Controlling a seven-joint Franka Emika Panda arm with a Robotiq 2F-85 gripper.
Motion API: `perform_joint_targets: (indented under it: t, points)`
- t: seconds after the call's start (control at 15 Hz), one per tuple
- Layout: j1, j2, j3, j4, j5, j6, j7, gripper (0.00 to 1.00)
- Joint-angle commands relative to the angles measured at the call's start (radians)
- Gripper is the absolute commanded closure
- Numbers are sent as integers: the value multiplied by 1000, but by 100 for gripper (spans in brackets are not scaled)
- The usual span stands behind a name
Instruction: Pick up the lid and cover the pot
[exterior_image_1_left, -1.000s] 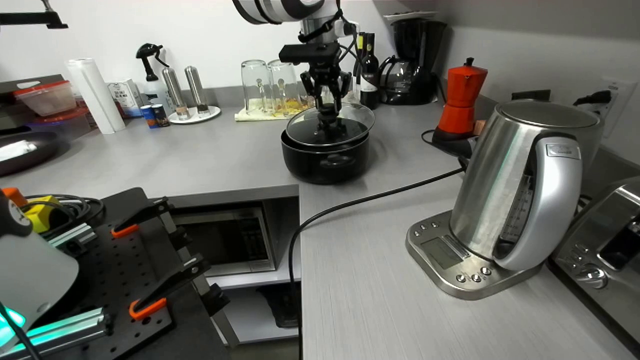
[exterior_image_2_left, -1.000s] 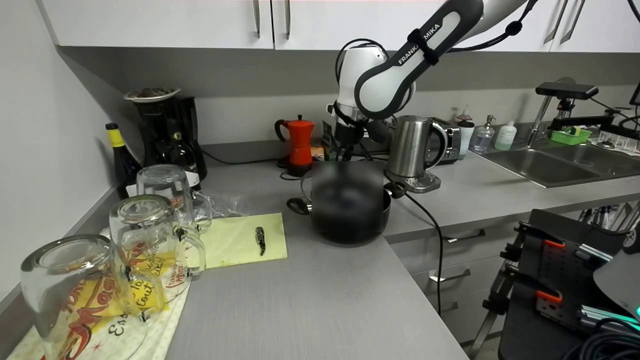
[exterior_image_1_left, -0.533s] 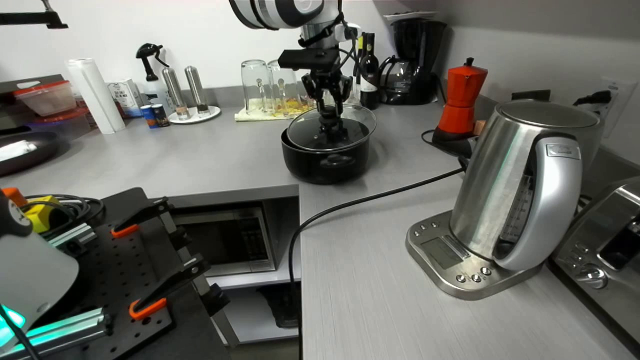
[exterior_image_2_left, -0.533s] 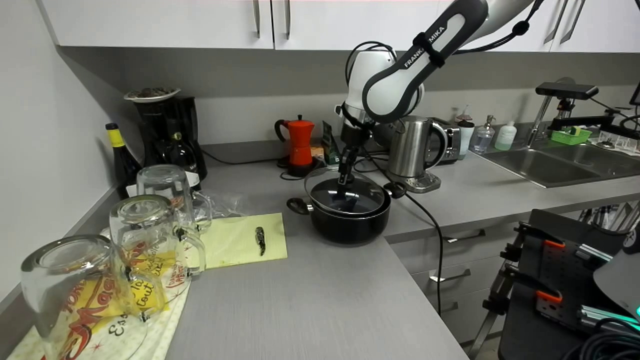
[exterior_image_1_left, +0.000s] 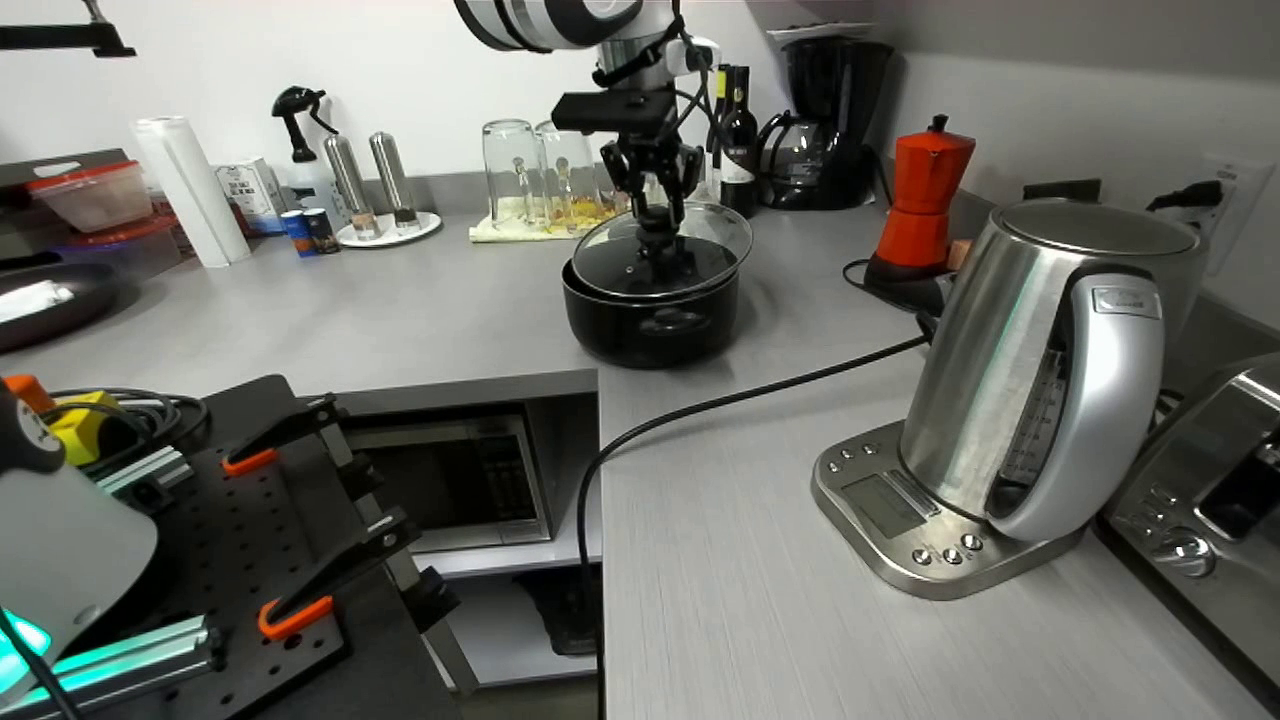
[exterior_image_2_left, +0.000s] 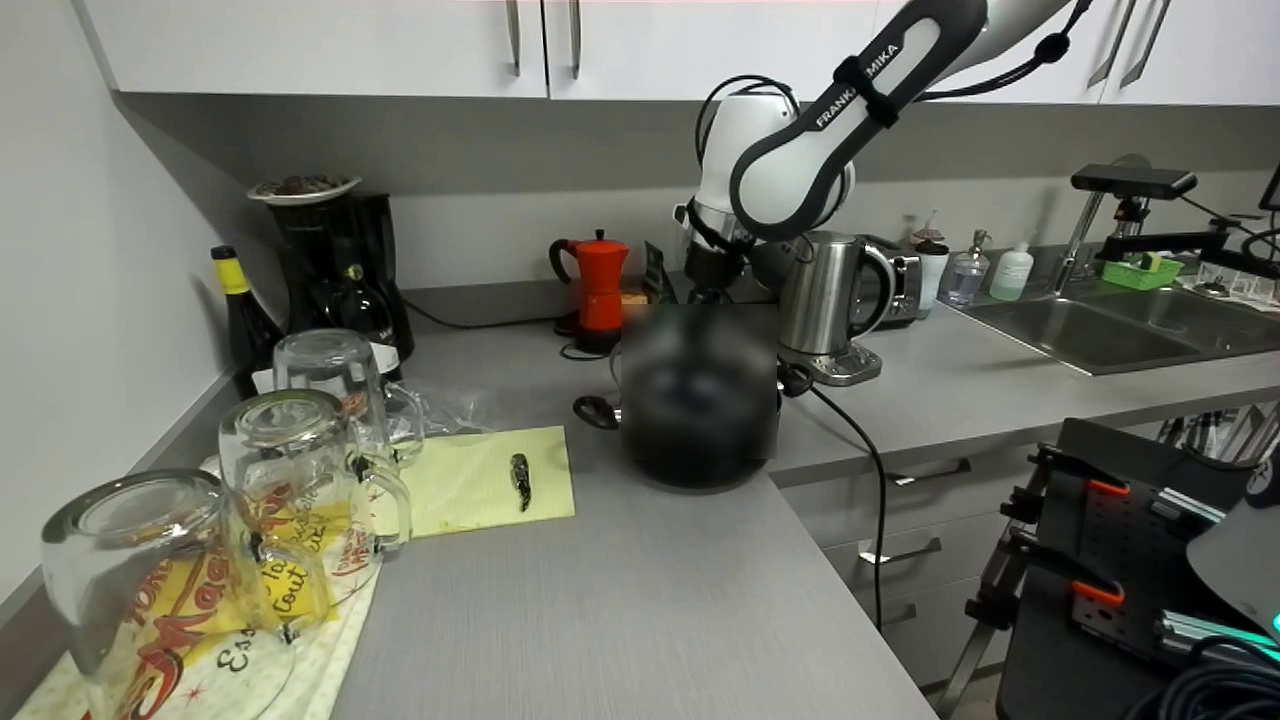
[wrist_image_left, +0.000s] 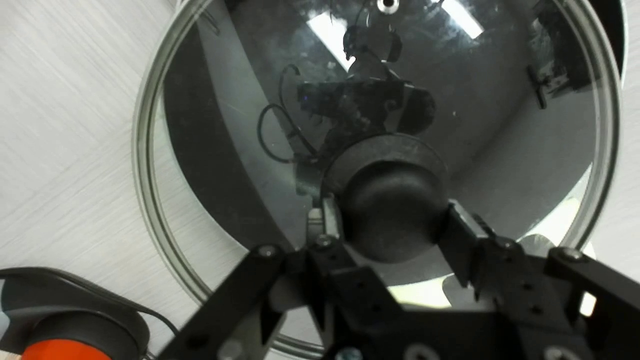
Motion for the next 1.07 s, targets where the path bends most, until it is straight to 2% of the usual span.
perform_joint_targets:
  t: [0.0,1.0]
  points:
    - [-6,-50,15,-34,27,0,-18,75]
    - [5,-108,12,-90,17,-34,-10,75]
